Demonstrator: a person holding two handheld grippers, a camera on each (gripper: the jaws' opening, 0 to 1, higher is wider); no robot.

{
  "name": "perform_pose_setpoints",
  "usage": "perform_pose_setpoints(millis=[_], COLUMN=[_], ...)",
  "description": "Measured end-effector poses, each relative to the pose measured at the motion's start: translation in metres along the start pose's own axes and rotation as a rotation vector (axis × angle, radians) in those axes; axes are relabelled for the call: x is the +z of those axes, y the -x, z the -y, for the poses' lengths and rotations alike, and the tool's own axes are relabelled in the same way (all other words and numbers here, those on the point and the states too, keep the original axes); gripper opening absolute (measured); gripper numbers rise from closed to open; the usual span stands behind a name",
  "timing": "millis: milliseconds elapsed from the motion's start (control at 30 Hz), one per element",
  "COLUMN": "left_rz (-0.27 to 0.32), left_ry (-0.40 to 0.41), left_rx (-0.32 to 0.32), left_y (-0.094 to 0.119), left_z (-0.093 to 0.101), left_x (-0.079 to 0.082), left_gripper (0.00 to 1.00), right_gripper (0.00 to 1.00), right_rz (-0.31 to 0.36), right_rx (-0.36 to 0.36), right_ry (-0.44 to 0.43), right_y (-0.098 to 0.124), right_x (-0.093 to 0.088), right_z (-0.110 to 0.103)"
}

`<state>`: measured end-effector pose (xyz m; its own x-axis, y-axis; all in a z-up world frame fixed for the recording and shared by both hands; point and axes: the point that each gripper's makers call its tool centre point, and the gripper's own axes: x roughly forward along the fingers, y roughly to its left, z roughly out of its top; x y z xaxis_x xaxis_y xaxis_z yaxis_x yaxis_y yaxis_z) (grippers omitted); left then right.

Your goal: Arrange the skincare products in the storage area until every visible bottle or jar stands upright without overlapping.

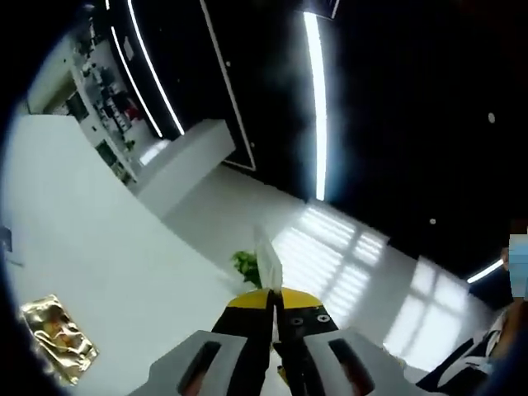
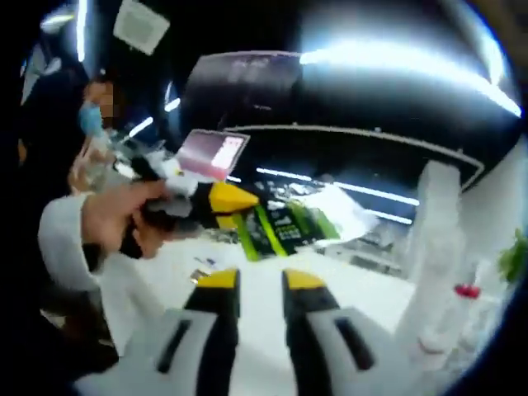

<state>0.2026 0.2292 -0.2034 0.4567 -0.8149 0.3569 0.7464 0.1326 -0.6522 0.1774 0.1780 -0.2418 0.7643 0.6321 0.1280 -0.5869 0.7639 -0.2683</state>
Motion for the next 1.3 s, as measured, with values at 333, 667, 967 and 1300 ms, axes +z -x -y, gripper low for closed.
perform_pose_setpoints(millis=[333,667,967,1300], left_rz=[-0.028,-0.063,-0.066,-0.073], left_ry=[0.011,-0.03,-0.061,-0.08], left_rx=[-0.025,-0.043,-0.027,-0.042], left_y=[0.003,-0.001,0.005,0.013], left_z=[0.009,0.023,0.023,0.033], left_x=[0.0,-0.006,-0.006,-0.01], left_gripper=[0.0,0.0,0.0,0.01], right_gripper=[0.34,0.29,0.18,0.18], right_rz=[0.084,0.096,0.145,0.157], right_rx=[0.094,0.144,0.162,0.199], right_ry=[-0.323,-0.473,-0.654,-0.717], right_y=[-0.005,-0.006,-0.004,-0.005], right_x=[0.008,0.012,0.017,0.021], right_z=[-0.011,-0.013,-0.011,-0.017])
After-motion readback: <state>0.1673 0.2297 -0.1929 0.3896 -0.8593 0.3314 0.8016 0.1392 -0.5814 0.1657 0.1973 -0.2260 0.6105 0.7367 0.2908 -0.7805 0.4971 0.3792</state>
